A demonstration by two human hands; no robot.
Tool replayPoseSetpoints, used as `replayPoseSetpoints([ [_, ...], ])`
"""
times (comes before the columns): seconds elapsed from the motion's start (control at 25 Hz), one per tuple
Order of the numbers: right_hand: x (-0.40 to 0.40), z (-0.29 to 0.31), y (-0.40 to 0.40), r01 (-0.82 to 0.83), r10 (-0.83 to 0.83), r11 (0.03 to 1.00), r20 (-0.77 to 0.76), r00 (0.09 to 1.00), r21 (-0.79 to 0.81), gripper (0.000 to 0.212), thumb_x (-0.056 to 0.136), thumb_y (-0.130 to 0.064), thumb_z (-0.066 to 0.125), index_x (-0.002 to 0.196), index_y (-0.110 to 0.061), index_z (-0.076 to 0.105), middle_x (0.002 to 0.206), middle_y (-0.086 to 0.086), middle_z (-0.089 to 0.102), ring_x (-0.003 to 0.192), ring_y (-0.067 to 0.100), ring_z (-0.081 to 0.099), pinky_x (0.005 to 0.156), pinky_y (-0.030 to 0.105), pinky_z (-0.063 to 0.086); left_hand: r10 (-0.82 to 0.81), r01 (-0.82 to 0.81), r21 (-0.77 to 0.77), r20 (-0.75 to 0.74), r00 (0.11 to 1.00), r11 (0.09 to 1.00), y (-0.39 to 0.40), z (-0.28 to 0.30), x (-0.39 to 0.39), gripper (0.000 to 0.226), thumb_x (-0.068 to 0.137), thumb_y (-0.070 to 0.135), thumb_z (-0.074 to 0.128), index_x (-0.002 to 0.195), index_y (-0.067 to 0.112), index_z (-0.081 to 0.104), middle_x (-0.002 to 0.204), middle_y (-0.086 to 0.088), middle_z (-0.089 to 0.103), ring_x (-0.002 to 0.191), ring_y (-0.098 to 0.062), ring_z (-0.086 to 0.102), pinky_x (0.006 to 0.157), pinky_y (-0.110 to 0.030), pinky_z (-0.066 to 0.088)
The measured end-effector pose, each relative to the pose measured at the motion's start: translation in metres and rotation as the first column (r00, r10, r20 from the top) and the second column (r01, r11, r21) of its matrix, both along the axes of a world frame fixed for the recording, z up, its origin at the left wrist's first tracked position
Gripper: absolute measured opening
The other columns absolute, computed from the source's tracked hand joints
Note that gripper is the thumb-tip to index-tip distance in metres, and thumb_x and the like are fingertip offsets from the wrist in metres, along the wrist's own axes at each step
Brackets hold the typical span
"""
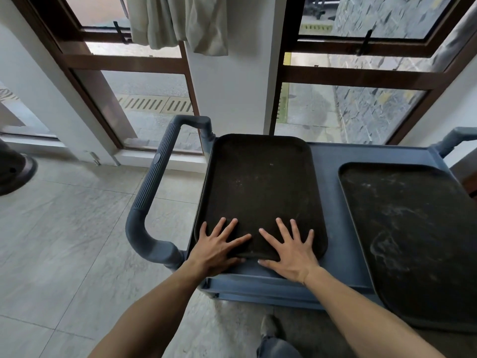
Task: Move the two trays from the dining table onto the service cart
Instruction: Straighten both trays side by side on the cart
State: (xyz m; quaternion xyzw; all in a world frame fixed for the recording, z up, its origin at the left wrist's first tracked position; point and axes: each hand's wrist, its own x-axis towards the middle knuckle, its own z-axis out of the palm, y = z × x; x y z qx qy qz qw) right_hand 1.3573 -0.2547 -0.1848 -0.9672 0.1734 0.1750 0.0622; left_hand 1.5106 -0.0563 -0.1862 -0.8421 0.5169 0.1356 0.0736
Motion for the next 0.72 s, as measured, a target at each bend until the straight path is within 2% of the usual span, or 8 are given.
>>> replayPoseSetpoints([
  [0.24,0.0,-0.002,0.005,0.054,-0.054,0.998,-0.002,0.999,0.025,0.086,0.07,-0.092,0.022,0.144,-0.059,-0.006,0.162,-0.001,-0.014,0.145,0.034,-0.018,0.106,0.076,-0.001,0.031,-0.032,-0.028,-0.037,0.999,0.999,0.002,-0.008,0.002,0.072,0.085,0.079,0.025,0.148,0.059,-0.004,0.167,0.004,-0.01,0.153,-0.028,-0.008,0.115,-0.068,0.003],
  [0.4,-0.016,0.008,0.009,0.054,-0.045,0.987,-0.067,0.997,0.148,0.094,0.059,-0.1,0.015,0.144,-0.062,-0.003,0.161,-0.007,-0.021,0.144,0.029,-0.025,0.106,0.073,-0.008,0.023,-0.026,-0.03,-0.096,0.995,0.999,0.013,-0.004,0.0,0.089,0.07,0.095,0.01,0.15,0.058,-0.001,0.166,0.009,-0.014,0.152,-0.024,-0.015,0.118,-0.058,-0.007],
  [0.48,-0.026,0.013,0.011,0.019,-0.002,0.989,-0.115,0.993,0.149,0.101,0.056,-0.101,0.021,0.144,-0.06,-0.006,0.16,-0.007,-0.024,0.144,0.03,-0.025,0.107,0.072,-0.006,0.025,-0.025,-0.002,-0.116,0.993,1.0,0.019,-0.001,-0.003,0.092,0.067,0.098,0.009,0.149,0.058,-0.003,0.165,0.008,-0.017,0.151,-0.026,-0.018,0.118,-0.056,-0.011],
  [0.6,-0.039,0.015,0.018,-0.041,0.053,0.996,-0.139,0.989,0.084,0.101,0.069,-0.085,0.049,0.145,-0.057,-0.011,0.16,-0.006,-0.025,0.145,0.033,-0.021,0.108,0.071,0.0,-0.032,0.038,0.067,-0.088,0.996,0.997,0.027,0.003,-0.01,0.101,0.066,0.098,0.024,0.15,0.054,-0.009,0.161,0.005,-0.026,0.147,-0.029,-0.024,0.117,-0.057,-0.01],
  [0.64,-0.042,0.015,0.022,-0.044,0.051,0.998,-0.122,0.991,0.053,0.097,0.076,-0.075,0.054,0.145,-0.056,-0.011,0.16,-0.006,-0.022,0.146,0.033,-0.018,0.108,0.07,0.003,-0.058,0.063,0.085,-0.062,0.996,0.994,0.031,0.004,-0.012,0.1,0.071,0.092,0.035,0.151,0.052,-0.011,0.16,0.004,-0.027,0.147,-0.03,-0.023,0.117,-0.058,-0.007],
  [0.72,-0.049,0.015,0.033,-0.011,0.011,1.0,-0.071,0.997,0.007,0.083,0.089,-0.059,0.053,0.147,-0.055,-0.006,0.163,-0.006,-0.014,0.147,0.033,-0.01,0.111,0.068,0.009,-0.073,0.075,0.088,-0.019,0.997,0.993,0.04,0.006,-0.015,0.092,0.085,0.071,0.049,0.152,0.05,-0.01,0.164,0.0,-0.022,0.15,-0.034,-0.014,0.118,-0.058,0.002],
])
